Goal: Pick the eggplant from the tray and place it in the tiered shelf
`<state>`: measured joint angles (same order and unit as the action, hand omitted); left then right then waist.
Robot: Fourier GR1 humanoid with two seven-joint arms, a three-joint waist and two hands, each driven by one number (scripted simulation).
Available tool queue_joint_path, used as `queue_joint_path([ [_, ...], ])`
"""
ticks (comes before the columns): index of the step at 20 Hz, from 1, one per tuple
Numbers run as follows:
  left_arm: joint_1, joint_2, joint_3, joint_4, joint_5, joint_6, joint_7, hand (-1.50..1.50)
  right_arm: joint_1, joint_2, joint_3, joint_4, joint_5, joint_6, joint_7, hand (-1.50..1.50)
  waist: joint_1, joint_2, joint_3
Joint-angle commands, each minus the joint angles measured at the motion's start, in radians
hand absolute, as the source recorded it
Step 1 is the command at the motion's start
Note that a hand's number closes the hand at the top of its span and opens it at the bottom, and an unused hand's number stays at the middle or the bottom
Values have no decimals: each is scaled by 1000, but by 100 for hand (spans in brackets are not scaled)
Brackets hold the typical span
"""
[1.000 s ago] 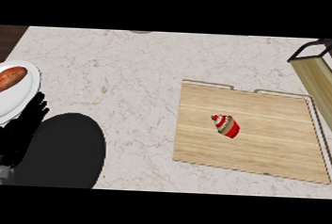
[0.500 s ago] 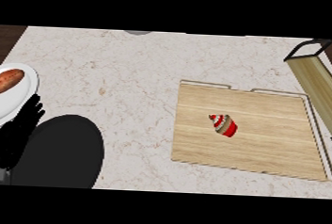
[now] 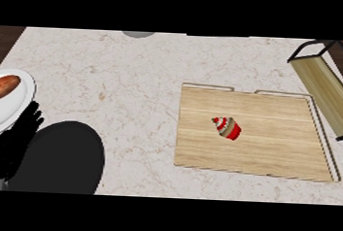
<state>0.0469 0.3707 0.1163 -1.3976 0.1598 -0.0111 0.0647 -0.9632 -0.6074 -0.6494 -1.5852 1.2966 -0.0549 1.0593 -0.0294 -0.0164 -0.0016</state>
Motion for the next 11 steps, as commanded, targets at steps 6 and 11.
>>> queue_joint_path([
  [6,57,3,23,-23,-6,15,-8,0,24,-6,-36,-471,14,509,199,-150,-32,-19,-3],
  [11,27,6,29,-10,-2,27,36,0,-22,-25,-60,-635,7,710,166,-150,-71,-29,-5],
])
